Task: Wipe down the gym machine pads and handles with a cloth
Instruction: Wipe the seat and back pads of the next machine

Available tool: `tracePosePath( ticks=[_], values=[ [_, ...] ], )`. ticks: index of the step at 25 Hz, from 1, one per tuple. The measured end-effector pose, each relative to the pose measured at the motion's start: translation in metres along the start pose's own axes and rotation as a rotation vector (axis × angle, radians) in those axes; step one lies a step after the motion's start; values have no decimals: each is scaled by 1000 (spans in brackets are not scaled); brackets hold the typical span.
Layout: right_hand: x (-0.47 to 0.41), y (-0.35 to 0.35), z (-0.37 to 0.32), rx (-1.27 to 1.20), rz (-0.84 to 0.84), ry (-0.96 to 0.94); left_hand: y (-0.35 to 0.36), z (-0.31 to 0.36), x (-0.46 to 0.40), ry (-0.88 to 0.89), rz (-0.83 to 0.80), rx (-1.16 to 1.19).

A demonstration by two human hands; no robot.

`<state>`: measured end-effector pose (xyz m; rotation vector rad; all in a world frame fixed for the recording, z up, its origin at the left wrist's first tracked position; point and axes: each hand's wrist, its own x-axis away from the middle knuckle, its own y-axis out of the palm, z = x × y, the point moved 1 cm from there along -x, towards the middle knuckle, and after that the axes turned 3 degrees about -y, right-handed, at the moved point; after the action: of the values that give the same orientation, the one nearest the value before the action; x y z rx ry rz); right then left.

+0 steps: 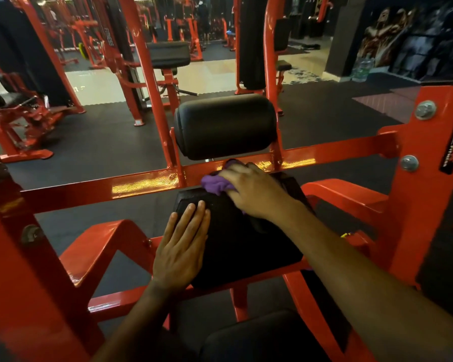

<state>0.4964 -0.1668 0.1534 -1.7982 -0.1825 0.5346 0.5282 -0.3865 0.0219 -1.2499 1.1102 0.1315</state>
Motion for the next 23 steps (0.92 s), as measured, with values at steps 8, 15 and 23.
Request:
tracePosePath(
  ticks=[8, 15, 23],
  values=[
    [101, -28, 92, -350, 380, 261, -5, 30, -15, 103, -143, -38],
    [67, 12, 115, -739, 402, 413, 21, 60, -26, 181, -248, -197],
    [114, 41, 142, -725, 381, 525, 23, 65, -22, 176, -169, -235]
  ],
)
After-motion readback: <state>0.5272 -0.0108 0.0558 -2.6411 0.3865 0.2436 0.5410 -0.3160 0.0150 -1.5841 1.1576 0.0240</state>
